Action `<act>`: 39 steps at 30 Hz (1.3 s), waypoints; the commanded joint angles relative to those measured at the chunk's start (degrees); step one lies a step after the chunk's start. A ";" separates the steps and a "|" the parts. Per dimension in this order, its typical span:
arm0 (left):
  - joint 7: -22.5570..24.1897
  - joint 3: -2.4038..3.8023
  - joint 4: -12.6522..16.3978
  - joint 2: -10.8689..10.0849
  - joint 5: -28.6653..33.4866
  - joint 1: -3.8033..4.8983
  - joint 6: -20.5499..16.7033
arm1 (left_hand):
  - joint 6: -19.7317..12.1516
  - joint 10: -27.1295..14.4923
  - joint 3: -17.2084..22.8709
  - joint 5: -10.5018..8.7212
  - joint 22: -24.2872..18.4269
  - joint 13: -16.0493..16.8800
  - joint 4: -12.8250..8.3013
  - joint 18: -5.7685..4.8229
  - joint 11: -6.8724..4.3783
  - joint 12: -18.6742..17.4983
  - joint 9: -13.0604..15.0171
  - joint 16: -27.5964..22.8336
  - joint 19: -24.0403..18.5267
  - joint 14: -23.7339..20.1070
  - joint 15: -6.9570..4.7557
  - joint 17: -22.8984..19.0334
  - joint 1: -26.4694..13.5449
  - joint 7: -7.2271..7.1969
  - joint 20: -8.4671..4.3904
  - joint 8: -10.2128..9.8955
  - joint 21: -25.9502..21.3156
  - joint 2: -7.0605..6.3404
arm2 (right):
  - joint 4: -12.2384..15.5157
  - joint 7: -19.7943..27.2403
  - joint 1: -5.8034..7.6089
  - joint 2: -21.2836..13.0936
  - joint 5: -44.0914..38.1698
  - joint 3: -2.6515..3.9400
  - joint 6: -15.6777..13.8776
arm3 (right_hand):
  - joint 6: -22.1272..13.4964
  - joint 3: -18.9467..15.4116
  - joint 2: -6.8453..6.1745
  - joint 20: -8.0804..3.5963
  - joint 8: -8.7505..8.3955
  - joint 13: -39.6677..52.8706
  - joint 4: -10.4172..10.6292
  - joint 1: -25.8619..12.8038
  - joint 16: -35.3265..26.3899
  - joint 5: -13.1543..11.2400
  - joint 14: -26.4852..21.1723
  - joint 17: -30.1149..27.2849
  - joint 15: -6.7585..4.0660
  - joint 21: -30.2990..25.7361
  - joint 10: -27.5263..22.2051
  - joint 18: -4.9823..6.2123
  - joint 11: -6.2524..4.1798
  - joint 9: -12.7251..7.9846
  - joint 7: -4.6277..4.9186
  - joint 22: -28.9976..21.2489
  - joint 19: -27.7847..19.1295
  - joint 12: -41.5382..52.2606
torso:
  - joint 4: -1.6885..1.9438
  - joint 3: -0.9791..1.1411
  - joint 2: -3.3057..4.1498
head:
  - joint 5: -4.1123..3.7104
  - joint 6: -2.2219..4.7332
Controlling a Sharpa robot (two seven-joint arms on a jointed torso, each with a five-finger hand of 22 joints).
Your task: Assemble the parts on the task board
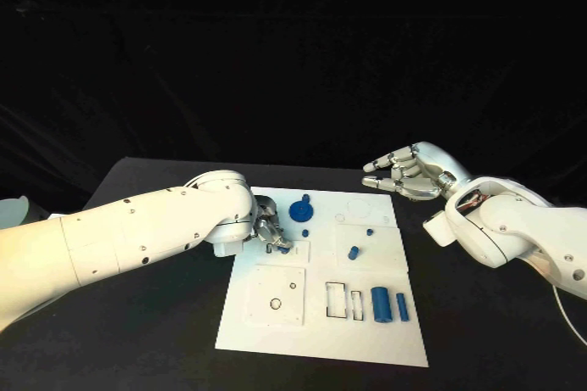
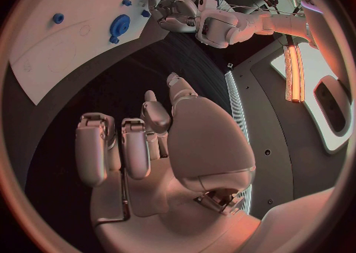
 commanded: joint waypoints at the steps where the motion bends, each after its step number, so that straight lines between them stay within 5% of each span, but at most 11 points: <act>1: -2.48 -0.19 0.14 -0.09 -1.03 -0.29 2.97 | 0.52 0.38 10.37 0.26 10.27 0.09 -10.36 -0.52 0.01 -0.13 0.06 0.18 4.01 6.05 0.29 15.08 -0.13 -0.33 0.00 0.23 -0.21 0.05 | 0.01 0.20 -0.05 0.06 -0.55 0.00 0.40 | 0.08 -0.25 0.48 -0.21 0.16 -0.05 0.06 0.03 -0.25 0.35 4.44 8.71 -0.25 -0.35 -0.50 -0.21 -0.10 0.09 0.15 -0.05 -0.08 -0.17 | -0.03 0.02 0.00 | 0.02 -0.05; 24: -2.74 -0.17 -0.30 0.71 -1.36 -0.32 2.57 | 1.29 1.08 11.17 1.55 10.55 0.91 -11.05 -0.59 0.01 0.54 0.08 0.18 4.13 6.05 0.33 15.08 -1.40 -0.36 0.02 -0.03 -0.03 -0.13 | 0.15 0.18 -0.06 0.16 -0.55 -0.01 0.53 | 0.08 -0.25 0.48 -0.21 0.16 -0.05 0.06 0.03 -0.25 0.35 4.44 8.71 -0.25 -0.35 -0.50 -0.21 -0.10 0.09 0.15 -0.05 -0.08 -0.17 | -0.04 0.09 -0.02 | 0.07 -0.21; 28: -2.79 -0.18 -0.72 1.22 -0.86 -0.32 3.17 | 1.94 1.58 10.62 6.95 10.65 1.52 -11.50 -0.61 -0.14 0.96 0.27 0.18 4.17 6.05 0.23 15.08 -3.34 -0.54 -0.03 -0.20 0.00 -0.43 | 0.23 0.12 -0.06 0.16 -0.55 -0.01 0.62 | 0.08 -0.25 0.48 -0.21 0.16 -0.05 0.06 0.03 -0.25 0.35 4.44 8.71 -0.25 -0.35 -0.50 -0.21 -0.10 0.09 0.15 -0.05 -0.08 -0.17 | -0.04 0.13 -0.06 | 0.07 -0.26; 39: -3.05 -0.20 -2.14 2.36 -0.20 -0.29 5.42 | 3.56 2.40 6.87 7.47 10.93 2.95 -9.95 -0.67 -0.45 2.02 0.09 0.18 4.29 6.05 0.06 15.08 -7.55 -1.07 -0.13 -0.99 0.15 1.14 | 0.56 -0.02 -0.06 0.03 -0.56 -0.01 0.72 | 0.05 -0.37 0.51 -0.21 0.14 -0.12 0.07 0.02 -0.27 0.53 4.44 8.70 -0.24 -0.39 -0.56 -0.21 -0.09 0.10 0.16 -0.10 -0.11 -0.23 | -0.04 0.12 0.01 | 0.07 -0.23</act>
